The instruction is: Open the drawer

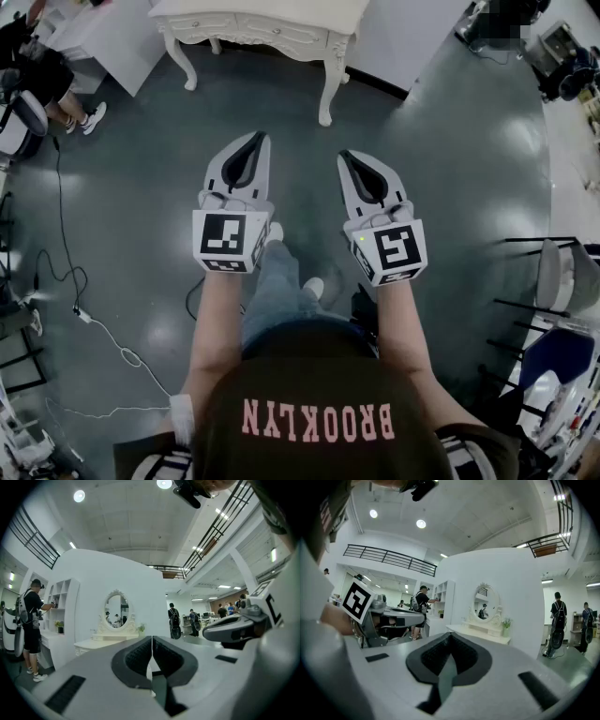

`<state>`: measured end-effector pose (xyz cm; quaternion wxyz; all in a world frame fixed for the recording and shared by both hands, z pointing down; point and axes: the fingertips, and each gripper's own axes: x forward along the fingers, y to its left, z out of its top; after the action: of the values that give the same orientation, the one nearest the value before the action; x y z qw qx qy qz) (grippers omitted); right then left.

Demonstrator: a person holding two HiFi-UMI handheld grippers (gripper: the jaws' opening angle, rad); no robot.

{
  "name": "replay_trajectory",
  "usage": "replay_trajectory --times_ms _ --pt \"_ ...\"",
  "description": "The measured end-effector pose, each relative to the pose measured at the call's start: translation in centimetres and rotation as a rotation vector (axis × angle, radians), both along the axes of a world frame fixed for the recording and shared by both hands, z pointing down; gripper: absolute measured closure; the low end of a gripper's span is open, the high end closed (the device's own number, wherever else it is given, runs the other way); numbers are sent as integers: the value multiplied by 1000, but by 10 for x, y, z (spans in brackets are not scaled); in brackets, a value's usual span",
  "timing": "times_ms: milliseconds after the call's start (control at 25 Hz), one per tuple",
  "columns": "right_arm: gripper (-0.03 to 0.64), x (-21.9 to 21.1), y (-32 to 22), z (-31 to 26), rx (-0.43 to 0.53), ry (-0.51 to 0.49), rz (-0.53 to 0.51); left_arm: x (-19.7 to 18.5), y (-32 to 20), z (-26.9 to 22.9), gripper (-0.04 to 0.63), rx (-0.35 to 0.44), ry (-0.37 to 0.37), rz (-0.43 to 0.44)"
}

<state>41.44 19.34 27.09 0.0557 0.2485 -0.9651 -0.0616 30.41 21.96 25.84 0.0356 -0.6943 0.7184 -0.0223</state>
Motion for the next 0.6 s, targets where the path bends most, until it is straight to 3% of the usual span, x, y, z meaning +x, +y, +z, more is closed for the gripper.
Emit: replay_trajectory --times_ms 280,600 --pt "620 -33 -21 -1 9 7 1 -35 -20 -1 589 5 4 -2" --pt "620 -109 -78 -5 17 6 18 -114 -79 -4 589 13 12 13"
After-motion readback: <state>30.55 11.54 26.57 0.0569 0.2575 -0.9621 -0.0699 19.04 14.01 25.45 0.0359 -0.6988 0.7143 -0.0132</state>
